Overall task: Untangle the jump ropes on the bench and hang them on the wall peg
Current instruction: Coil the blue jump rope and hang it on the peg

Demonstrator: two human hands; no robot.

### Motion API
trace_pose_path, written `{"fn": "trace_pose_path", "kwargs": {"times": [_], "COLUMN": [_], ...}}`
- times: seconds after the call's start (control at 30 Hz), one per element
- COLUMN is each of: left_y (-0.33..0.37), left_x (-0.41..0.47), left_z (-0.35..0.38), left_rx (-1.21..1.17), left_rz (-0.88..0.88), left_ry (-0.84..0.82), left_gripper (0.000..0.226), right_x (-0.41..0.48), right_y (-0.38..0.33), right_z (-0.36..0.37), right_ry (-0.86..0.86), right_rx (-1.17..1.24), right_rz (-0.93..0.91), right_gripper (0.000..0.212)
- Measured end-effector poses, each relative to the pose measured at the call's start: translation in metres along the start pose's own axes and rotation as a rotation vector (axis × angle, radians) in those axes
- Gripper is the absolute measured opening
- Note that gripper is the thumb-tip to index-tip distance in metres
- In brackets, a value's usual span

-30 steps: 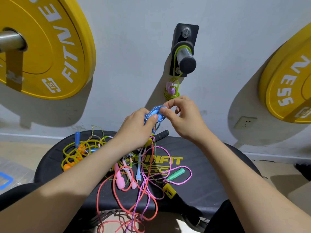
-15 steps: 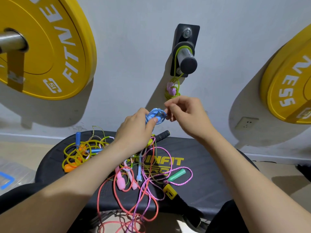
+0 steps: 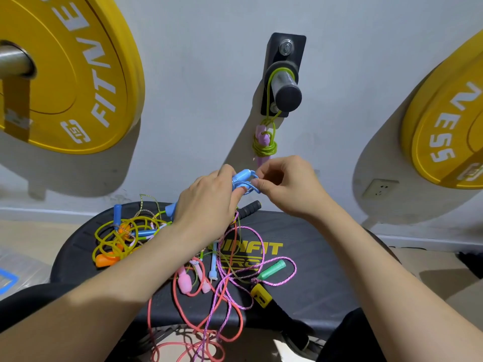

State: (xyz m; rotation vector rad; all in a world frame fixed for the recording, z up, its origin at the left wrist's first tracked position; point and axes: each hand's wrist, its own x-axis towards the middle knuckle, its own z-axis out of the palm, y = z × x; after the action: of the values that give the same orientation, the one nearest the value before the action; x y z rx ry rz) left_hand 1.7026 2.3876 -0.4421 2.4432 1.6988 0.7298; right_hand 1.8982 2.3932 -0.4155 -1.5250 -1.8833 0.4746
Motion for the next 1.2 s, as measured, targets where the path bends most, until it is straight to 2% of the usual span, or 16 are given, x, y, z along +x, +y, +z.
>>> {"fn": "trace_pose_path", "kwargs": {"times": [0.07, 0.13, 0.23, 0.3, 0.37, 0.43, 0.53, 0.6, 0.7, 0.77, 0.83, 0.9, 1.0, 1.13, 1.2], "left_y": [-0.004, -0.010, -0.008, -0.002, 0.001, -0.001, -0.007, -0.009, -0.006, 0.002, 0.011, 0.021, 0.033, 0.050, 0.057], "left_x": [0.005, 0.012, 0.017, 0.016, 0.013, 0.011, 0.013, 0.016, 0.021, 0.024, 0.028, 0.035, 0.049, 0.080, 0.099], "left_z": [-0.001, -0.004, -0.012, -0.011, -0.003, 0.003, 0.008, 0.007, 0.007, 0.005, 0.003, 0.000, -0.005, -0.017, -0.023], "left_rx": [-0.129, -0.268, -0.565, -0.767, -0.873, -0.954, -0.994, -0.900, -0.774, -0.802, -0.881, -0.947, -0.925, -1.087, -1.078], "left_rz": [-0.118, -0.207, -0.183, -0.158, -0.150, -0.137, -0.128, -0.102, -0.104, -0.112, -0.071, -0.035, -0.065, -0.197, -0.226], "left_ry": [-0.045, -0.049, -0.093, -0.233, -0.342, -0.384, -0.385, -0.391, -0.404, -0.404, -0.348, -0.204, -0.012, 0.091, 0.175], "left_gripper": [0.034, 0.034, 0.026, 0.027, 0.031, 0.041, 0.060, 0.052, 0.033, 0.034, 0.033, 0.011, 0.027, 0.024, 0.021], "right_x": [0.002, 0.004, 0.007, 0.010, 0.014, 0.015, 0.016, 0.015, 0.014, 0.015, 0.018, 0.021, 0.025, 0.035, 0.041], "right_y": [-0.005, -0.011, -0.018, -0.017, -0.014, -0.008, -0.002, -0.001, -0.008, -0.014, -0.018, -0.020, -0.021, -0.011, -0.010], "right_z": [-0.002, -0.004, -0.002, -0.002, -0.005, -0.008, -0.013, -0.016, -0.016, -0.014, -0.012, -0.012, -0.018, -0.033, -0.043], "right_ry": [0.080, 0.192, 0.345, 0.437, 0.481, 0.496, 0.552, 0.550, 0.437, 0.365, 0.326, 0.328, 0.395, 0.490, 0.529], "right_rx": [0.088, 0.350, 0.663, 0.778, 0.844, 0.842, 0.717, 0.633, 0.540, 0.512, 0.512, 0.537, 0.597, 0.664, 0.732], "right_rz": [-0.073, -0.073, -0.006, 0.063, 0.112, 0.132, 0.135, 0.091, -0.056, -0.115, -0.141, -0.141, -0.095, -0.030, -0.028], "right_gripper": [0.014, 0.018, 0.019, 0.016, 0.015, 0.013, 0.012, 0.012, 0.011, 0.012, 0.012, 0.009, 0.008, 0.025, 0.027]}}
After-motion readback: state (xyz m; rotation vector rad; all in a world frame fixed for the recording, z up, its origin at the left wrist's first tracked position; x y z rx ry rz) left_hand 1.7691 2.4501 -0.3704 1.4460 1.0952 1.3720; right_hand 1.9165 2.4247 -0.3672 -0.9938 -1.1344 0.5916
